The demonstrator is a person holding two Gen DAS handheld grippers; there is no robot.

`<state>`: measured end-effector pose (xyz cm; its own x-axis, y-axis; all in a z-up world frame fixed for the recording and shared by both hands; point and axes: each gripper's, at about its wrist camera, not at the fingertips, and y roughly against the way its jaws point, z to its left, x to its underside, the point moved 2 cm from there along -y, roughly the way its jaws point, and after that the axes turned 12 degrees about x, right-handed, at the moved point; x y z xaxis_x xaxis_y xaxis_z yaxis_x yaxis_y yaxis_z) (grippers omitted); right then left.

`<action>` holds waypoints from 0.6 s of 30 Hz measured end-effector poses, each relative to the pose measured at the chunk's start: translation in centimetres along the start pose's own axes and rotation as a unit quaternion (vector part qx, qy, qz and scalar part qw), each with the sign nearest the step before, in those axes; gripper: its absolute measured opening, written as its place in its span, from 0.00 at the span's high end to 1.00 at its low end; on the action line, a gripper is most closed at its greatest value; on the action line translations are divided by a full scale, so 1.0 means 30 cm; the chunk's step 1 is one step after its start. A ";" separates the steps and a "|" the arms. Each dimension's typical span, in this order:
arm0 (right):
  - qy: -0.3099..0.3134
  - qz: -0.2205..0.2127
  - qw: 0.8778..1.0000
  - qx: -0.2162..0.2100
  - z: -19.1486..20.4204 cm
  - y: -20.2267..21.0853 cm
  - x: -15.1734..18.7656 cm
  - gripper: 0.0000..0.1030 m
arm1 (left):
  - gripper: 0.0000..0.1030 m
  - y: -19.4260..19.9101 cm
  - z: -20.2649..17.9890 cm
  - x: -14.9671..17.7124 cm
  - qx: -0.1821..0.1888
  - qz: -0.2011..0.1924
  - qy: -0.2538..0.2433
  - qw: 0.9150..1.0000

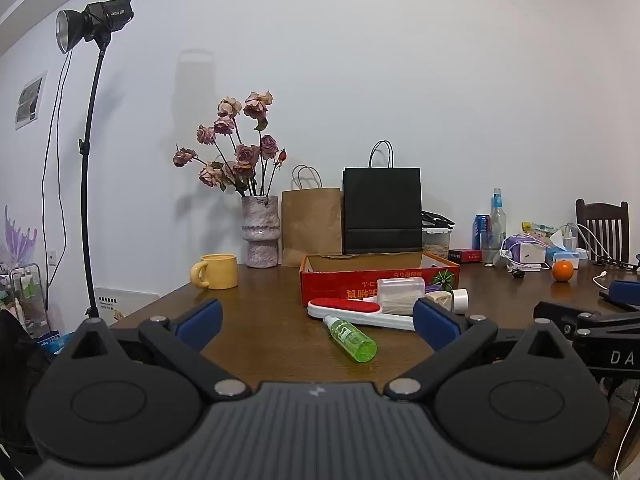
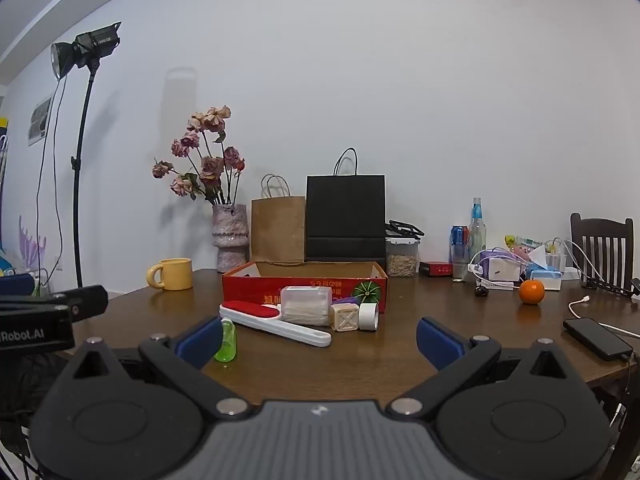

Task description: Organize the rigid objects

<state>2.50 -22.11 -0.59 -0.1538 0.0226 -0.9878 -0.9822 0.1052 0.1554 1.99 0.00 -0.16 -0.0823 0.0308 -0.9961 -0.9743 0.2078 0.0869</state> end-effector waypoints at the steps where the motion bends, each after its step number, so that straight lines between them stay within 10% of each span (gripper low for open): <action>1: -0.001 0.000 1.000 0.000 0.000 0.000 -0.001 0.00 | 0.00 0.000 0.000 0.000 0.000 0.000 0.000 1.000; 18: -0.005 0.005 1.000 0.002 -0.001 -0.008 -0.004 0.00 | 0.00 -0.016 0.008 0.011 0.007 -0.001 0.002 1.000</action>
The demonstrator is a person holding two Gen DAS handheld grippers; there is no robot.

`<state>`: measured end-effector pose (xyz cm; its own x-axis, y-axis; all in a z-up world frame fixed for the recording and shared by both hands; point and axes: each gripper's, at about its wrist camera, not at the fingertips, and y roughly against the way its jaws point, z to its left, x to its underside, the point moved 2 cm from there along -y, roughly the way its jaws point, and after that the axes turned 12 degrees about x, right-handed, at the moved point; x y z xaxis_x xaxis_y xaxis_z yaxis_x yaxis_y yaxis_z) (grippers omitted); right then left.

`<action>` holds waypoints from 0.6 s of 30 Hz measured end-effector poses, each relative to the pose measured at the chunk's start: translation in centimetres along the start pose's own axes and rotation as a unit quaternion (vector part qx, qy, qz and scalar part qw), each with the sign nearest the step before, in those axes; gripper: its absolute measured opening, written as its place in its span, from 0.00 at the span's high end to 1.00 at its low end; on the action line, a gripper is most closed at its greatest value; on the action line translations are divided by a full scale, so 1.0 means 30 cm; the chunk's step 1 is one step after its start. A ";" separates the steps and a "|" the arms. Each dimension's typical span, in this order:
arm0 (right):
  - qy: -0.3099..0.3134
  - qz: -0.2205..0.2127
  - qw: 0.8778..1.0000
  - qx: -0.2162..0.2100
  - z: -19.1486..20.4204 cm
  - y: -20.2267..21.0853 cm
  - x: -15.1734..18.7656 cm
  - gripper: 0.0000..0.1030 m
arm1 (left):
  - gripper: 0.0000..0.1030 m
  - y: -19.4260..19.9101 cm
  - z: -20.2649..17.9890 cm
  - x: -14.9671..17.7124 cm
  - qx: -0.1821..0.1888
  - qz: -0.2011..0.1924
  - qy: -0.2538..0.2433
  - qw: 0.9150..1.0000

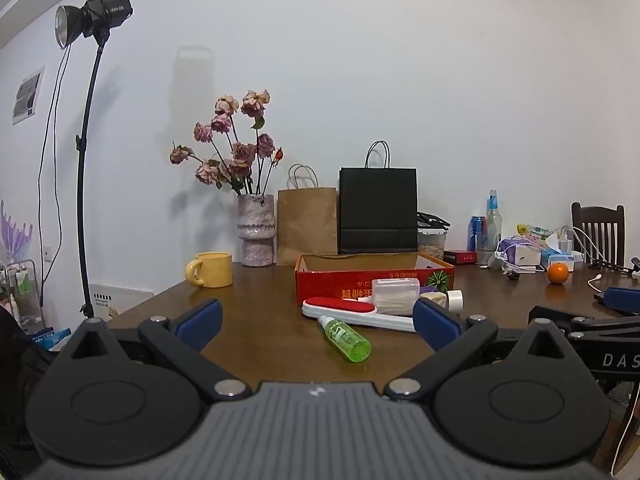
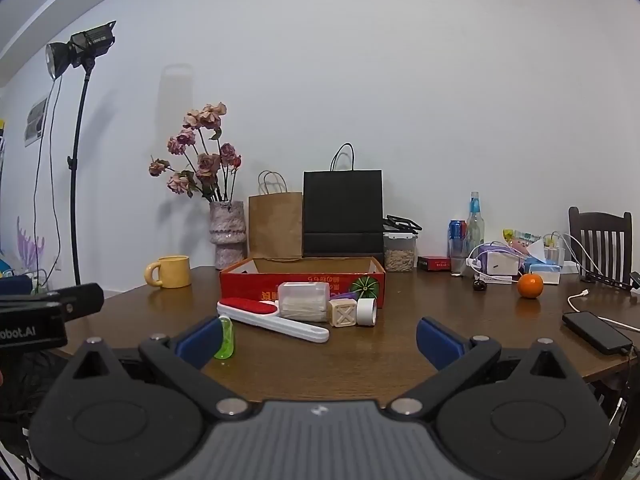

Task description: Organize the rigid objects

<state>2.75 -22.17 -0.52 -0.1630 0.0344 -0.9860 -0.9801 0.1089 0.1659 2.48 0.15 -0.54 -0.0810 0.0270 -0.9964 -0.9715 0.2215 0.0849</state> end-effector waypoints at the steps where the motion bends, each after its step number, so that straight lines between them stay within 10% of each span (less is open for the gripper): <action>1: 0.001 0.000 1.000 0.000 0.001 0.000 0.000 0.00 | 0.00 -0.005 0.000 0.000 0.000 -0.001 -0.001 1.000; 18: 0.004 0.001 1.000 0.000 0.004 0.002 -0.003 0.00 | 0.00 0.013 -0.011 -0.007 0.003 0.000 -0.001 1.000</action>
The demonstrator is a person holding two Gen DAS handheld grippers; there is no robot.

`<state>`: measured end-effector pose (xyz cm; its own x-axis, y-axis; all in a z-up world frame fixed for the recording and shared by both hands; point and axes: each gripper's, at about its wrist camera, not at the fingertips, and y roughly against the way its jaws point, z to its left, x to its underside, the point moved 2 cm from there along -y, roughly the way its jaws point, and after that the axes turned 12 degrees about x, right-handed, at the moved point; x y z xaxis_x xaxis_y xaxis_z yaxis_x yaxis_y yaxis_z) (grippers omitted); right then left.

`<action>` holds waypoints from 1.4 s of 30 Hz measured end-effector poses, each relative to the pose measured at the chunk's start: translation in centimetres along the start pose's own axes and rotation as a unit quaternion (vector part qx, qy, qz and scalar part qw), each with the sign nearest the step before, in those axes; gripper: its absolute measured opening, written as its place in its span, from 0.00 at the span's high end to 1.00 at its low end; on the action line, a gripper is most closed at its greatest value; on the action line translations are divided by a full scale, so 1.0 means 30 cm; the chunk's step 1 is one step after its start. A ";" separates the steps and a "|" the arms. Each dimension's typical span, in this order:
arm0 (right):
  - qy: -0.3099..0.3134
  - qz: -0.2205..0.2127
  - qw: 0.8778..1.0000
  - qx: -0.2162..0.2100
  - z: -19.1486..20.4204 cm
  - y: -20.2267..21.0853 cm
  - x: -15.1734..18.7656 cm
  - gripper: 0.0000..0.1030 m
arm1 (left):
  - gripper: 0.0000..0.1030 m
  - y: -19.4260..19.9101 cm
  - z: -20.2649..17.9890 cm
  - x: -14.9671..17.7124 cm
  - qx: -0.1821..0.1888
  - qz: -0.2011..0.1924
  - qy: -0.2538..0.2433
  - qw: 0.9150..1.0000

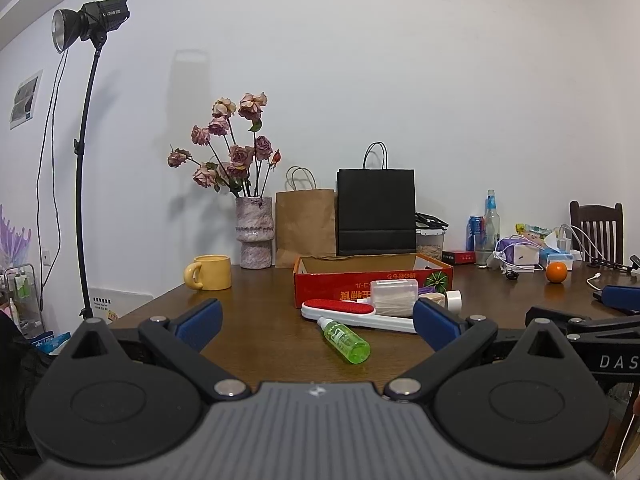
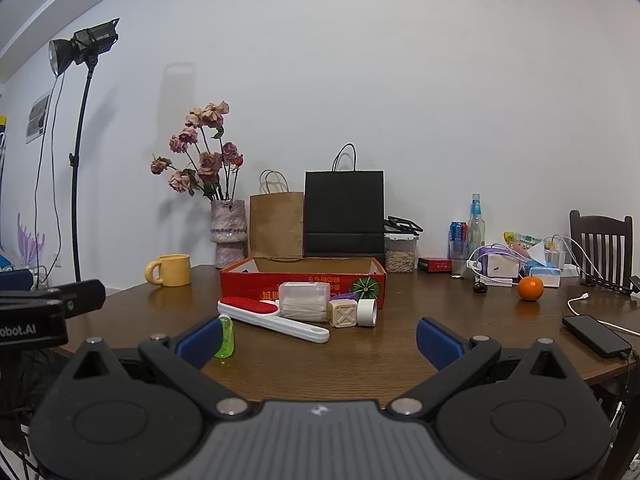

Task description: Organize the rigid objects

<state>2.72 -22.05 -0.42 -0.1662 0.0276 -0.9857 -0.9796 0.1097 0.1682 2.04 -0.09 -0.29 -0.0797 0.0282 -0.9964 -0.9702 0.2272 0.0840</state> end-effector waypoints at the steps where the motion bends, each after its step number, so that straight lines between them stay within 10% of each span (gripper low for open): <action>1: 0.000 0.000 1.000 -0.001 0.000 0.000 0.000 0.00 | 0.00 0.000 0.003 -0.001 -0.001 0.001 0.001 1.000; 42: 0.006 0.004 1.000 0.001 0.003 -0.004 -0.004 0.00 | 0.00 0.013 0.013 -0.002 -0.003 0.000 0.001 1.000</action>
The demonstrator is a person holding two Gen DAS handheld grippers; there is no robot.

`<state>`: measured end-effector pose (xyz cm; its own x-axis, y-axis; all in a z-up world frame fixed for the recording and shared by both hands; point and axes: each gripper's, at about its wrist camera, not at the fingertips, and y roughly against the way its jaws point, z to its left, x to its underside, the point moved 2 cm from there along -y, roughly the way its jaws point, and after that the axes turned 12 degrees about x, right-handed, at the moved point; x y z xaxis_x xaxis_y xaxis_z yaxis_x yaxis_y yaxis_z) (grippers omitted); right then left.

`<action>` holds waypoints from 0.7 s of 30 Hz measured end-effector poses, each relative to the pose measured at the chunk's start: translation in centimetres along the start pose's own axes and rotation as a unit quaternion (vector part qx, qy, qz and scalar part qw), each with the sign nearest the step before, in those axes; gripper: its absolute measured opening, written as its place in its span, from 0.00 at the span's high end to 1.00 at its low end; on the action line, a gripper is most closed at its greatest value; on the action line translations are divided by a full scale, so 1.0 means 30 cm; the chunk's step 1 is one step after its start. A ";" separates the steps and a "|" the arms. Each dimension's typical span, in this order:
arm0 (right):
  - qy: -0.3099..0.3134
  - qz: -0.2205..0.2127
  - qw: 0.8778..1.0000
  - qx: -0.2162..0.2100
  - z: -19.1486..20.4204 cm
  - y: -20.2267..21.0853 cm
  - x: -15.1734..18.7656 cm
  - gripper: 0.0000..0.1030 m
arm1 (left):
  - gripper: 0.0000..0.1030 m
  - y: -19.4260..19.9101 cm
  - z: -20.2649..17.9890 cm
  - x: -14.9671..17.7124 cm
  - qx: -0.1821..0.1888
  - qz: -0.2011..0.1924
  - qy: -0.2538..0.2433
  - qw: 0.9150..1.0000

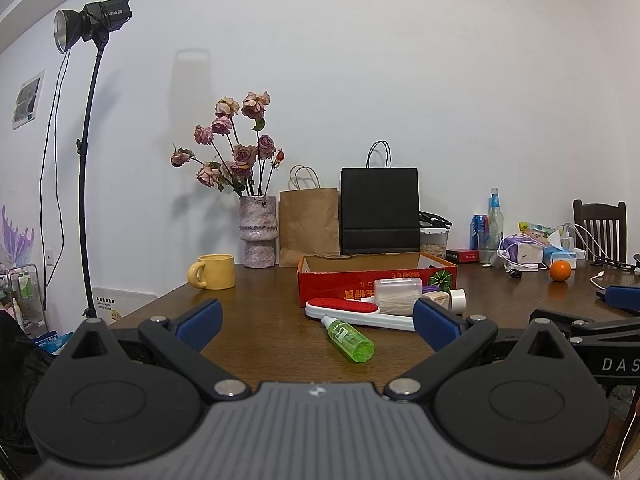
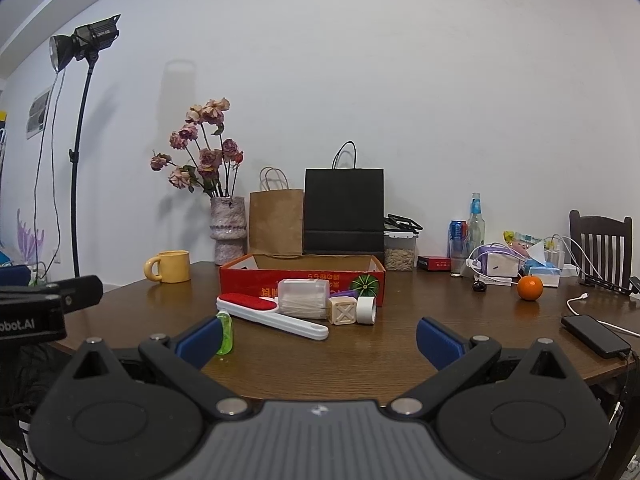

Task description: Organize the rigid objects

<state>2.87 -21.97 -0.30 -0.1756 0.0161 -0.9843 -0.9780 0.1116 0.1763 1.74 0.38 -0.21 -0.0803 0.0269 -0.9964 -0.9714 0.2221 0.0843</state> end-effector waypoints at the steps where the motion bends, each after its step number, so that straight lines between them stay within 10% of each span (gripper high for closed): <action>1: 0.000 0.000 1.000 0.000 0.001 0.000 0.000 0.00 | 0.00 0.001 0.003 0.000 0.000 0.000 0.000 1.000; 21: -0.006 0.010 1.000 0.005 -0.012 -0.025 0.021 0.00 | 0.00 -0.060 0.008 0.021 0.002 0.021 -0.006 1.000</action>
<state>3.44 -22.41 -1.06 -0.1940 0.0306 -0.9805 -0.9729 0.1218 0.1963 3.49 0.22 -1.00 -0.1189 0.0476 -0.9918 -0.9663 0.2239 0.1266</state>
